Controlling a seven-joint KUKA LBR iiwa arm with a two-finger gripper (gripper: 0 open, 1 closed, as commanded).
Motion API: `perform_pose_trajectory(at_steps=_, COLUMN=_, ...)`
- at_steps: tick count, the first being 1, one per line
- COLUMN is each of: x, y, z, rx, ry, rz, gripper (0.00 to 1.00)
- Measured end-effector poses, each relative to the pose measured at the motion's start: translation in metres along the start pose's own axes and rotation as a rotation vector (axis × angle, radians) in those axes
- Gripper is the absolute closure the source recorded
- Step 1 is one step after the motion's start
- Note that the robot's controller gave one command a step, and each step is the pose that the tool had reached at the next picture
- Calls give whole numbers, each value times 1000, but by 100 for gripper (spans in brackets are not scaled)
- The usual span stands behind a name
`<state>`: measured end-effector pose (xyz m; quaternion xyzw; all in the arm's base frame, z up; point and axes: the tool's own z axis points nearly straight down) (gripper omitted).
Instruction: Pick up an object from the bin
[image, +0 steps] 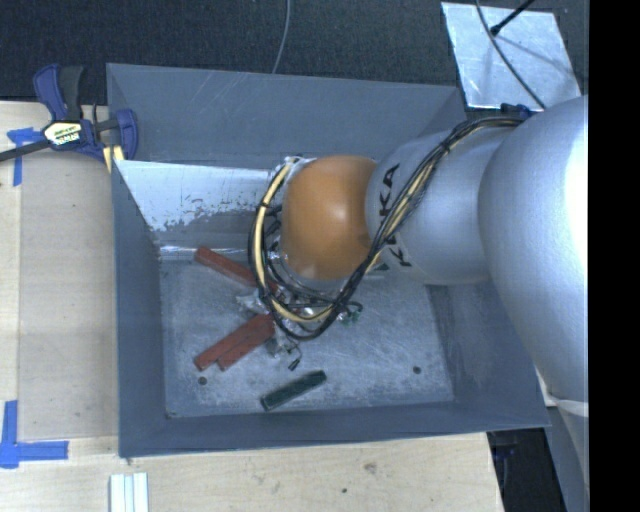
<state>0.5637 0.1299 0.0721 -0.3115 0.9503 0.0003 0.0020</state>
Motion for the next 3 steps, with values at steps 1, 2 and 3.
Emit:
perform_pose_trajectory(at_steps=1, x=0, y=0, z=0, rx=0, ry=0, rz=0, gripper=100)
perform_pose_trajectory(at_steps=2, x=45, y=4, z=-128, rx=-2, ry=2, rz=-464, gripper=100)
perform_pose_trajectory(at_steps=3, x=47, y=4, z=-135, rx=0, ry=0, rz=-483, gripper=100)
